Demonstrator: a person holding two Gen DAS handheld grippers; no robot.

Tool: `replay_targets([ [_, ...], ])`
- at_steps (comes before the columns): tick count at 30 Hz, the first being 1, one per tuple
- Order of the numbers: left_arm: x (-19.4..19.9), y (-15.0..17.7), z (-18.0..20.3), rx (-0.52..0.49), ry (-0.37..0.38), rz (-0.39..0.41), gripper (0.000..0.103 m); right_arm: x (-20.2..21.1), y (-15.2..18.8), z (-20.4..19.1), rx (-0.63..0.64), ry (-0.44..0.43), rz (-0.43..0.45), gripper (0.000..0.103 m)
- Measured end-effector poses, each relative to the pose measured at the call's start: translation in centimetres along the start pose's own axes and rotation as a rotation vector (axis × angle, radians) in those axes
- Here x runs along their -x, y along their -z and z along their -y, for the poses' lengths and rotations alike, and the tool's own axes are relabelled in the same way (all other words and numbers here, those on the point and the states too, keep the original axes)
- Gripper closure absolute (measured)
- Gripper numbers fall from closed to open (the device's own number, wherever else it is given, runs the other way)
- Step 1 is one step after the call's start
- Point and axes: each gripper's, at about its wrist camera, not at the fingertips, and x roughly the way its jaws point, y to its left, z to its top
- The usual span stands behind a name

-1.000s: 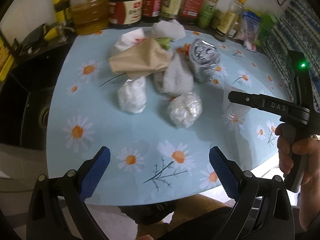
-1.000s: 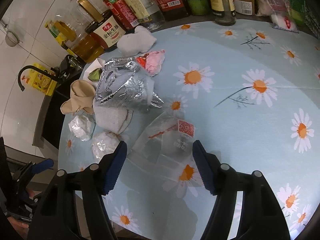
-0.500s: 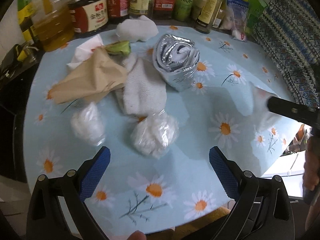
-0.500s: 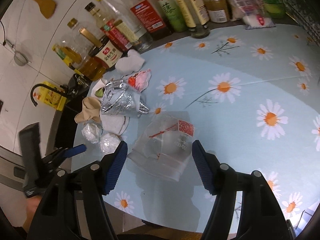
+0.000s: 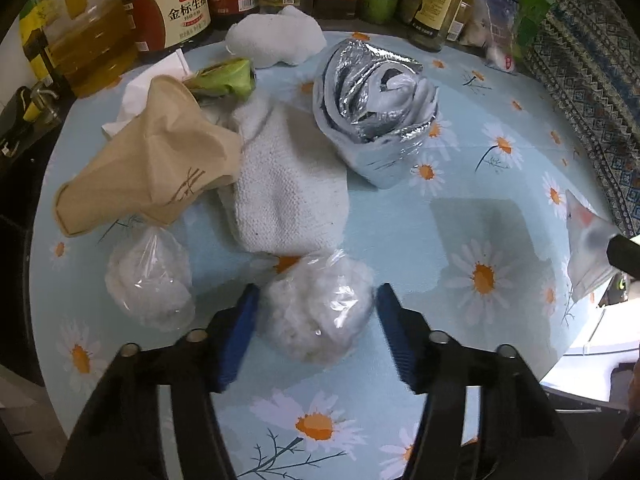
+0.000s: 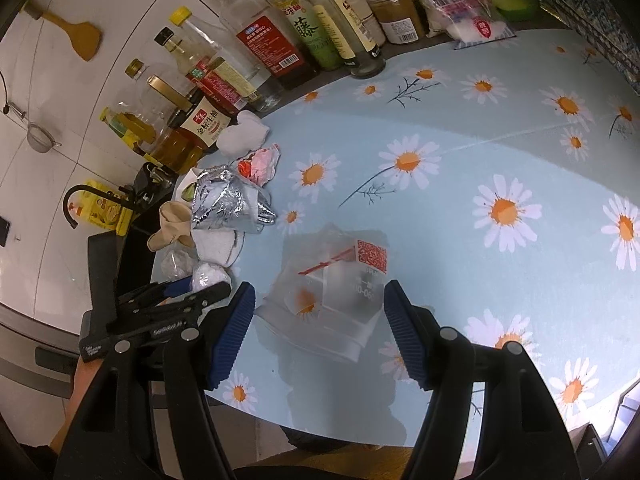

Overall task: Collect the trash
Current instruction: 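Grasp the clear plastic cup with the right tool while the left tool grasps a white plastic bag, then lower both held items into the black trash bin and open both tools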

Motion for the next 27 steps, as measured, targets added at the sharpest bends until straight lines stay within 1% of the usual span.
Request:
replay_targets([
  [7,0.4,0.5,-0.3,-0.001,0.028,0.008,0.05,0.3,0.5,-0.4,-0.001,0.005,0.006,0.036],
  [11,1.5,1.0,-0.7,0.003,0.051,0.021,0.05,0.2,0.8,-1.0,0.001,0.006,0.007,0.036],
  [17,3.8,2.3,-1.1,0.01,0.08,0.054,0.05,-0.3,1.9,-3.2,0.023,0.0,0.0,0.036],
  [22,6.0,5.0,-2.2,0.017,0.102,0.07,0.05,-1.3,3.7,-5.8,0.053,-0.012,-0.023,0.036],
  [27,7.6,8.8,-4.1,0.04,0.114,0.067,0.05,-2.3,6.3,-8.4,0.075,-0.028,-0.053,0.036],
])
